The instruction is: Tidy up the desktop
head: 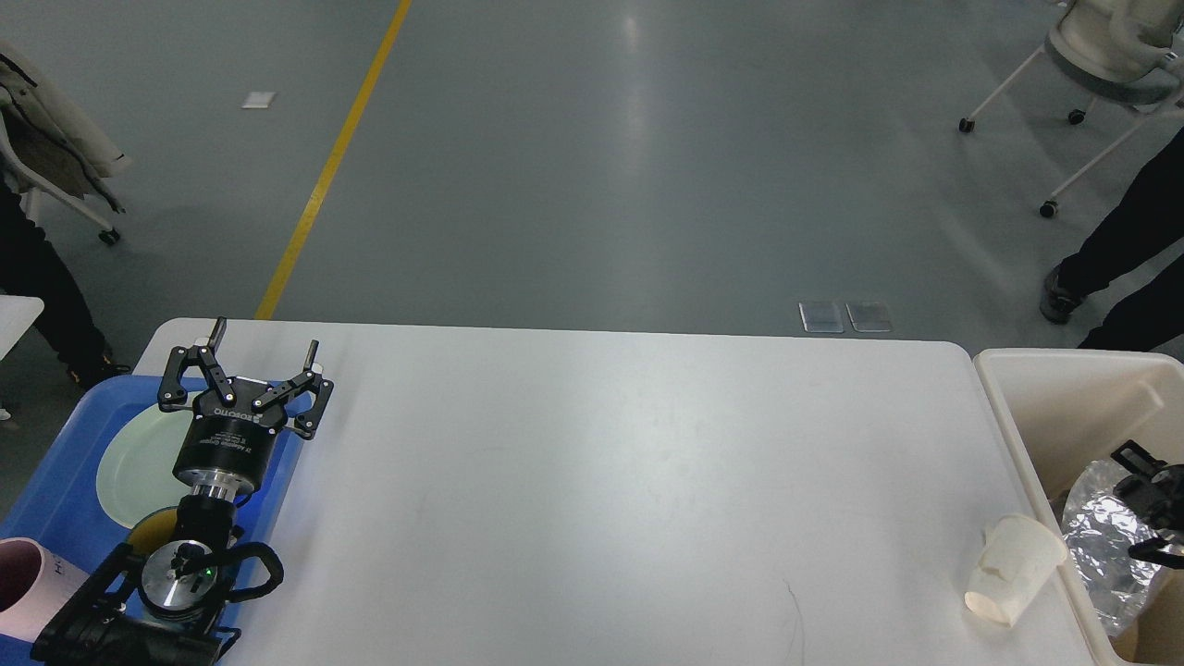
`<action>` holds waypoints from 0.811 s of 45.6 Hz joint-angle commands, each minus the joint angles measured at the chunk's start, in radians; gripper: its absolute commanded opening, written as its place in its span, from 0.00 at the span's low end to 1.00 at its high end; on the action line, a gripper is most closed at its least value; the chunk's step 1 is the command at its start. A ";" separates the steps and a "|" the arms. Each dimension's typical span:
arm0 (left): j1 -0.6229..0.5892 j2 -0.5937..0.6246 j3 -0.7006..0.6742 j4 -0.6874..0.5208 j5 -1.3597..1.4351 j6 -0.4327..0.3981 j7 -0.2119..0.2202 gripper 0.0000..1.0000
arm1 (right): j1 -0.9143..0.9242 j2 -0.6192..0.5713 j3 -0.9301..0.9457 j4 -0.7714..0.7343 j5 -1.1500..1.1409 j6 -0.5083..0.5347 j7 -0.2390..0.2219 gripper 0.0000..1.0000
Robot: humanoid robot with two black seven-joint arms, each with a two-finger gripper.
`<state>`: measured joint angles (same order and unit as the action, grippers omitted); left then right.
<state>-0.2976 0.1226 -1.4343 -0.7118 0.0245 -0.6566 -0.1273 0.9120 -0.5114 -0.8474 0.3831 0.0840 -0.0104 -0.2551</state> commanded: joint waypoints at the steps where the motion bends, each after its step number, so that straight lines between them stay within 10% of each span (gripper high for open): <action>1: 0.000 0.000 0.000 0.000 0.000 0.000 0.000 0.97 | 0.204 -0.025 -0.116 0.180 -0.069 0.108 -0.004 1.00; 12: 0.000 0.000 0.000 0.000 0.000 -0.001 0.000 0.97 | 0.709 0.004 -0.383 0.522 -0.075 0.463 -0.010 1.00; 37: 0.002 0.000 0.000 0.000 0.000 0.000 0.000 0.97 | 1.614 0.105 -0.521 1.217 -0.059 0.902 -0.010 1.00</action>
<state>-0.2969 0.1223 -1.4343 -0.7118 0.0246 -0.6566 -0.1273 2.3873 -0.4100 -1.3675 1.4615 0.0242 0.8602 -0.2655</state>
